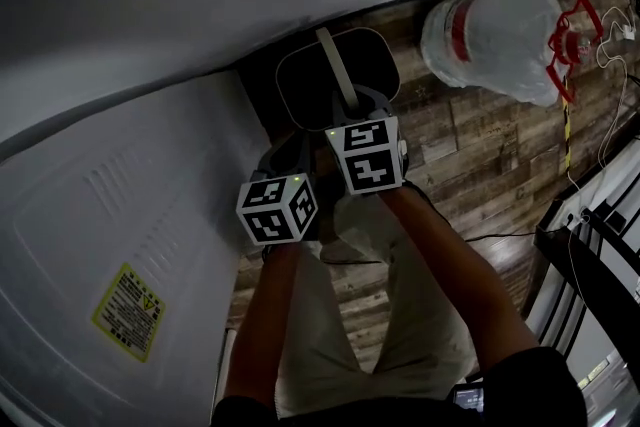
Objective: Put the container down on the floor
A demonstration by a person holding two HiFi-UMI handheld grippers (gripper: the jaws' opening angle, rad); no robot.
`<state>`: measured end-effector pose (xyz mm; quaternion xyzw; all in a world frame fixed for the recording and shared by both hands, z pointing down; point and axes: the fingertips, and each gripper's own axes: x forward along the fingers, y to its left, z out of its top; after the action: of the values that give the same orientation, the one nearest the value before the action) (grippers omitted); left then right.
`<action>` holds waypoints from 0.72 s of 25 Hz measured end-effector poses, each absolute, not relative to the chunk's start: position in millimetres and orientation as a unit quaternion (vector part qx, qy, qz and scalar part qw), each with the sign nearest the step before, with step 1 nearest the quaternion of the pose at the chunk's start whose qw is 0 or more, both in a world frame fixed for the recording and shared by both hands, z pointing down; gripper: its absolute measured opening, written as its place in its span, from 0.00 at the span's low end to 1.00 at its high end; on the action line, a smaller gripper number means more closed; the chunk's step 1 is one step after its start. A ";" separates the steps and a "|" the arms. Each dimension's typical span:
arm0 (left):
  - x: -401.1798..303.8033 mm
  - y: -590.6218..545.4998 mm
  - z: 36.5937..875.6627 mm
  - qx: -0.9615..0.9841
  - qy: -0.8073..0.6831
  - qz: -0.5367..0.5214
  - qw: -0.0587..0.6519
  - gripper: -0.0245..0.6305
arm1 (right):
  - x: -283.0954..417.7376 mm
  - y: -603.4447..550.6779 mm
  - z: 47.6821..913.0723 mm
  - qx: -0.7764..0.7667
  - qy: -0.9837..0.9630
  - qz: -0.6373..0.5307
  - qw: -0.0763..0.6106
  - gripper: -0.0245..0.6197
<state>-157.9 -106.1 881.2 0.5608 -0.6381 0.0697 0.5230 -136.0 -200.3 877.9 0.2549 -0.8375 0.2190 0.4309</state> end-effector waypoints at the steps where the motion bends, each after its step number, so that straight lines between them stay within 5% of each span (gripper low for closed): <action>1: -159.6 -104.8 883.3 0.559 -0.639 0.070 0.523 0.07 | -139.4 -199.7 879.4 0.253 -0.839 0.217 0.430 0.09; 18: -175.8 -84.4 916.1 0.540 -0.652 0.070 0.528 0.07 | -167.8 -181.9 919.8 0.230 -0.848 0.212 0.428 0.09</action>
<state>-175.8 -84.4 916.1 0.5399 -0.6518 0.0705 0.5279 -167.8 -181.9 919.8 0.2303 -0.8480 0.2121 0.4277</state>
